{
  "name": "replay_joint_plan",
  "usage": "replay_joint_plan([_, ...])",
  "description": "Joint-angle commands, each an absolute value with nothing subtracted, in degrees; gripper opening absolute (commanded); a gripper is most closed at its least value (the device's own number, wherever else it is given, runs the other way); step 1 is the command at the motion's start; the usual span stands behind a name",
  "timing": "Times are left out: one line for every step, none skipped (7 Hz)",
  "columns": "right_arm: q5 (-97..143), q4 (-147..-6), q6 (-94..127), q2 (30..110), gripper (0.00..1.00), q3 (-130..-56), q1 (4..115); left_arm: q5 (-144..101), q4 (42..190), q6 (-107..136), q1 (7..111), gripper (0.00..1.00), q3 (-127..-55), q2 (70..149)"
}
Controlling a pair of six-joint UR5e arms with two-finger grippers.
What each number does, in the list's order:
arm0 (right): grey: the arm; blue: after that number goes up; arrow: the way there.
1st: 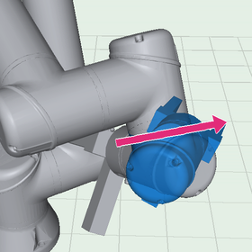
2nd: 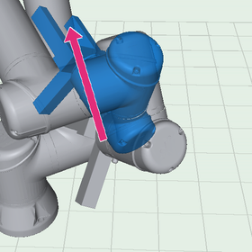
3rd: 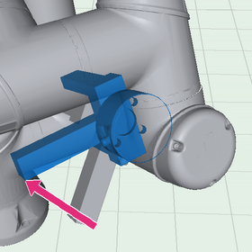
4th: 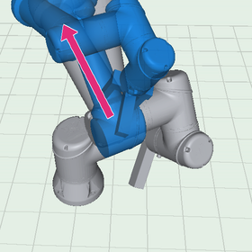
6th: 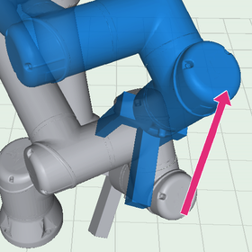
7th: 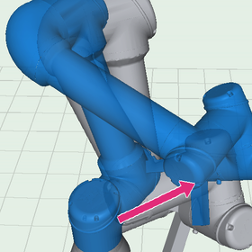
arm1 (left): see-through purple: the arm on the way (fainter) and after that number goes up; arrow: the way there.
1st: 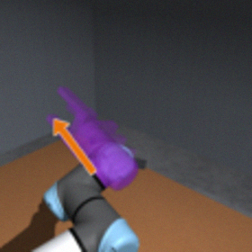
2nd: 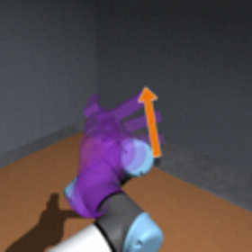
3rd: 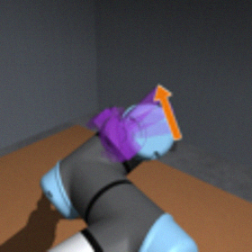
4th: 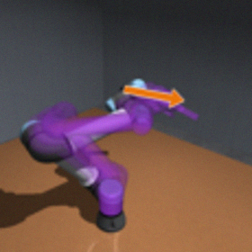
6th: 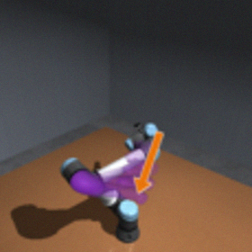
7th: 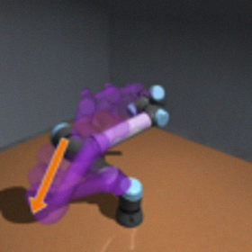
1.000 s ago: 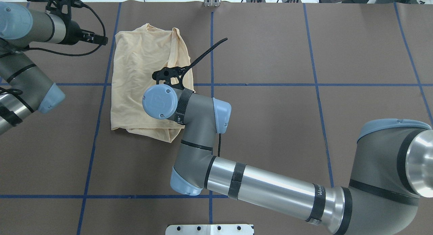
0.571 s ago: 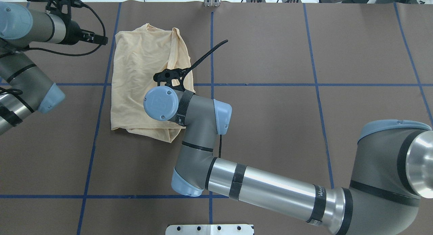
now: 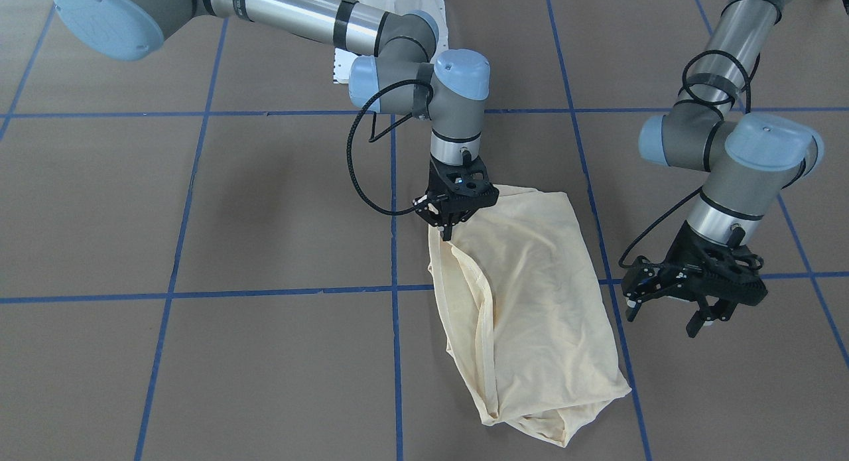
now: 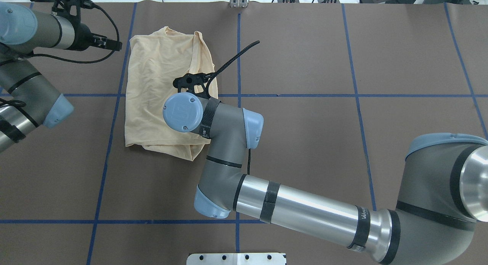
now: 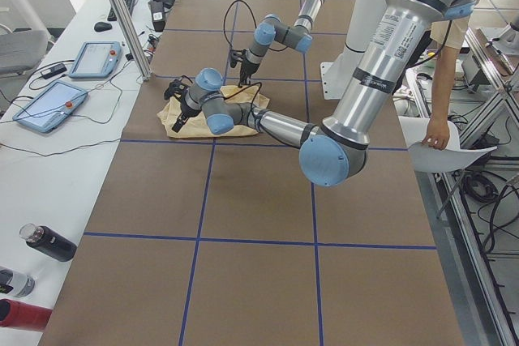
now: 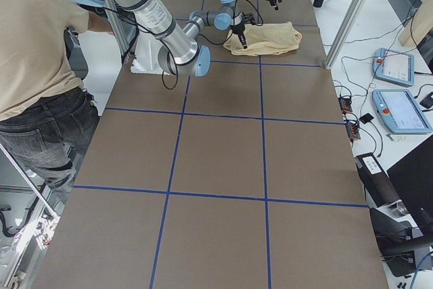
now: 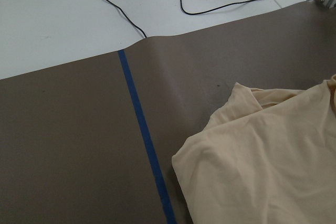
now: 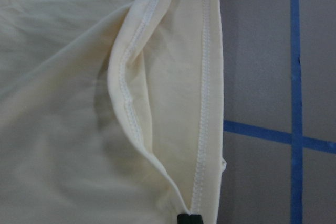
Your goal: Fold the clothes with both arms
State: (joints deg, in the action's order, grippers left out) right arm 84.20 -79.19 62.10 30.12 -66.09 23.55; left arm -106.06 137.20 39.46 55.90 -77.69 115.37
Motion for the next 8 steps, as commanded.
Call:
replay_joint_plan([84.73, -78.92, 62.23, 41.85, 0.00, -77.97, 23.91, -106.08, 137.20, 39.46, 55.81, 1.00, -77.70, 115.40])
replay_joint_plan([84.73, -79.45, 64.14, 46.01, 0.00, -83.70, 23.30, -106.08, 137.20, 39.46, 55.81, 1.00, -77.70, 115.40])
replay_joint_plan([84.73, -79.45, 67.73, 46.32, 0.00, -84.63, 22.42, -106.08, 137.20, 39.46, 55.81, 1.00, -77.70, 115.40])
replay_joint_plan([84.73, -79.45, 68.55, 46.14, 0.00, -84.73, 21.98, -106.08, 137.20, 39.46, 55.81, 1.00, -77.70, 115.31])
replay_joint_plan([84.64, -79.45, 68.55, 46.58, 0.00, -84.90, 21.97, -106.08, 137.20, 39.46, 55.81, 1.00, -77.70, 115.40])
replay_joint_plan([84.55, -79.37, 68.64, 48.32, 0.00, -86.73, 21.97, -106.08, 137.20, 39.46, 55.81, 1.00, -77.70, 115.40])
replay_joint_plan([84.38, -79.45, 68.64, 51.47, 0.00, -91.19, 21.28, -106.08, 137.20, 39.46, 55.72, 1.00, -77.70, 115.40])
replay_joint_plan([84.20, -79.54, 68.64, 55.16, 0.00, -96.36, 20.23, -106.08, 137.20, 39.46, 55.72, 1.00, -77.70, 115.40])
